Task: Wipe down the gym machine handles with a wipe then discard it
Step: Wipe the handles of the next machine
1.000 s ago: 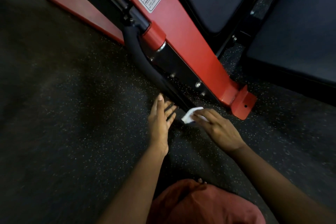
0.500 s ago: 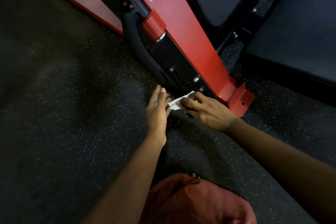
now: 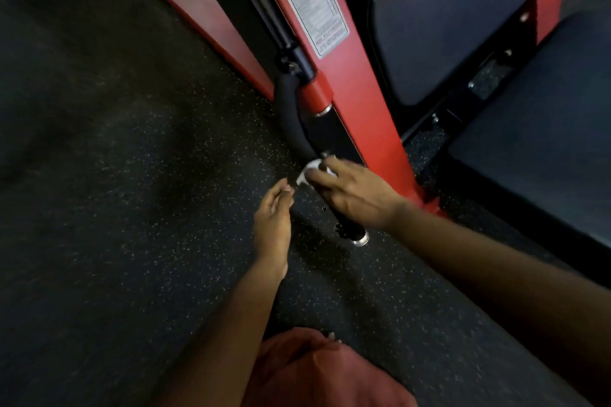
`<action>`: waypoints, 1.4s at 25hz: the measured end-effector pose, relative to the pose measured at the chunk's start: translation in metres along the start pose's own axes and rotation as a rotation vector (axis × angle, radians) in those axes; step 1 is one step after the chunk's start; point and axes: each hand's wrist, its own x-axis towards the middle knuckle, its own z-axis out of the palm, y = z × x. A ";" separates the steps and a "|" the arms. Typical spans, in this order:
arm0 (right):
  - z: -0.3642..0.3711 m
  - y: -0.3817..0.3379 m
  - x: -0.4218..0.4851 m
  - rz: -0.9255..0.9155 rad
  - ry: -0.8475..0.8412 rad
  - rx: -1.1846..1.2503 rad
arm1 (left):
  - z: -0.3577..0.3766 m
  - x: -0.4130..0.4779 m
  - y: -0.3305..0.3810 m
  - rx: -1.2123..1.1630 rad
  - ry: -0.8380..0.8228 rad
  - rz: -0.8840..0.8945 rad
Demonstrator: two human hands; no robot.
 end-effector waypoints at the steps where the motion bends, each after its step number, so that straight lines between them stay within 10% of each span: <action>1: -0.009 0.008 0.018 -0.035 -0.006 -0.060 | -0.001 -0.001 0.004 -0.029 0.016 -0.002; 11: 0.045 -0.027 -0.036 -0.258 -0.580 -0.208 | 0.006 0.019 -0.045 -0.149 0.018 -0.030; 23: -0.039 0.056 0.080 -0.422 -0.056 -0.141 | 0.023 0.020 -0.019 -0.323 -0.026 0.092; 35: -0.062 0.092 0.122 -0.566 -0.116 -0.212 | 0.054 0.046 -0.011 -0.379 -0.041 0.269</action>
